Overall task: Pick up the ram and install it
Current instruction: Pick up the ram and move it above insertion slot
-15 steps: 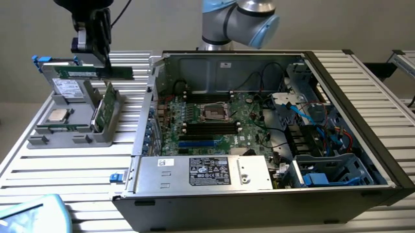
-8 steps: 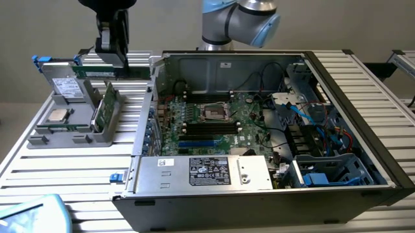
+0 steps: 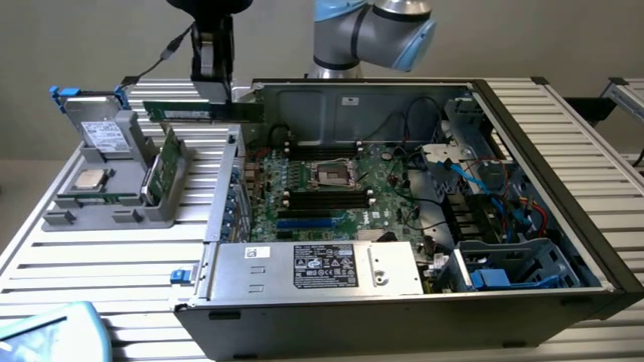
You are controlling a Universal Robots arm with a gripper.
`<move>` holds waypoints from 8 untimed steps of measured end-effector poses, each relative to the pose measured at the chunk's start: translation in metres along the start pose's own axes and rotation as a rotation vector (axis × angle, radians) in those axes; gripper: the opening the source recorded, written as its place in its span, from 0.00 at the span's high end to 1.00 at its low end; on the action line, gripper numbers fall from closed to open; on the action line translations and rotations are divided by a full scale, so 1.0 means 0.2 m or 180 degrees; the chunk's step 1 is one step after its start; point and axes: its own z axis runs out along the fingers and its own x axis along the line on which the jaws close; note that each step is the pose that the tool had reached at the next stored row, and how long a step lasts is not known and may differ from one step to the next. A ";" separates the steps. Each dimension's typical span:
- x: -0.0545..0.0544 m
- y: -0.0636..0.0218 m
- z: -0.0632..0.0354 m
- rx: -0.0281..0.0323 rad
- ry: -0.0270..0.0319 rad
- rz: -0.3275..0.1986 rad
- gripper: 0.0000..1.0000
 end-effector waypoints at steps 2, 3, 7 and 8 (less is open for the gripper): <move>0.00 -0.044 -0.005 -0.0002 0.0000 0.0000 0.86; 0.01 -0.069 -0.008 -0.0002 0.0000 0.0000 0.86; 0.01 -0.159 -0.019 -0.0003 0.0000 0.0000 0.86; 0.01 -0.180 -0.021 -0.0003 0.0000 0.0000 0.86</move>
